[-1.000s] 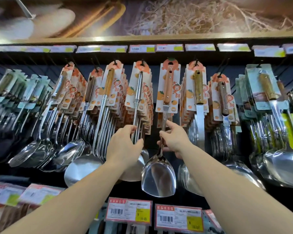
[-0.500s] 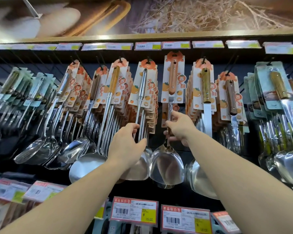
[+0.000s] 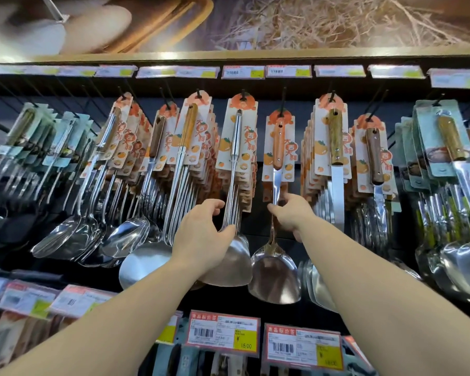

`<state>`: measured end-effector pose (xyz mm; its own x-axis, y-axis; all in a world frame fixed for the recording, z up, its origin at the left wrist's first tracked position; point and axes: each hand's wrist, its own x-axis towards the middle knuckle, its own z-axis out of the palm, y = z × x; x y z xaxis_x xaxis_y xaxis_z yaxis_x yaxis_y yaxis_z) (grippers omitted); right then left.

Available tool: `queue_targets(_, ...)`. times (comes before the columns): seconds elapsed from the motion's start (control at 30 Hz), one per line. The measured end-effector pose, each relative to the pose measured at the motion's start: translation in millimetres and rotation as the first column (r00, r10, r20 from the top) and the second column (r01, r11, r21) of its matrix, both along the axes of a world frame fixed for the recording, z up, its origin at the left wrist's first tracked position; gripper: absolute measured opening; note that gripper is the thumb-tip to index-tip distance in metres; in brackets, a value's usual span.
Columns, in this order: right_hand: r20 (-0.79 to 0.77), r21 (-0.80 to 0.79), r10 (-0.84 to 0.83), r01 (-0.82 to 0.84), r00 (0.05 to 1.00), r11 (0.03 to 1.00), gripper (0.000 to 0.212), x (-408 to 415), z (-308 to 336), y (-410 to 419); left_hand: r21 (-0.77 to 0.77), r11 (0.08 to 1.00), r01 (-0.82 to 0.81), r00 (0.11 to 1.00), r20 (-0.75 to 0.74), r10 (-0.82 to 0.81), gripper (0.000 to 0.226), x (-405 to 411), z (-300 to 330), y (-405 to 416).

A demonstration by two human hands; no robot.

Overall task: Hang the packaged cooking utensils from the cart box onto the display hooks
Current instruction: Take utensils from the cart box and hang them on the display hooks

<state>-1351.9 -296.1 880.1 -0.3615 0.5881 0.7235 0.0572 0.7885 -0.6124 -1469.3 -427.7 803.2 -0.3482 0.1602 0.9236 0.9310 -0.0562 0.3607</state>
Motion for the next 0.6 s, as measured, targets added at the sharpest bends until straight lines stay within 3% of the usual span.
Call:
queue_targets(0.3,0.073,0.160,-0.159,0.146,0.984,0.976,0.059,22,-49,-30,-0.088,0.990,-0.110,0.989,-0.109,0.100,0.048,4,-11,10)
queue_targets(0.53,0.024,0.317,-0.330,0.306,0.944,0.898,0.046,74,-91,-43,-0.143,0.970,-0.197,0.951,-0.268,0.154,0.047,61,-31,30)
queue_targets(0.6,0.025,0.335,-0.392,0.362,0.920,0.870,0.045,105,-98,-42,-0.180,0.971,-0.161,0.952,-0.288,0.104,0.048,88,-36,34)
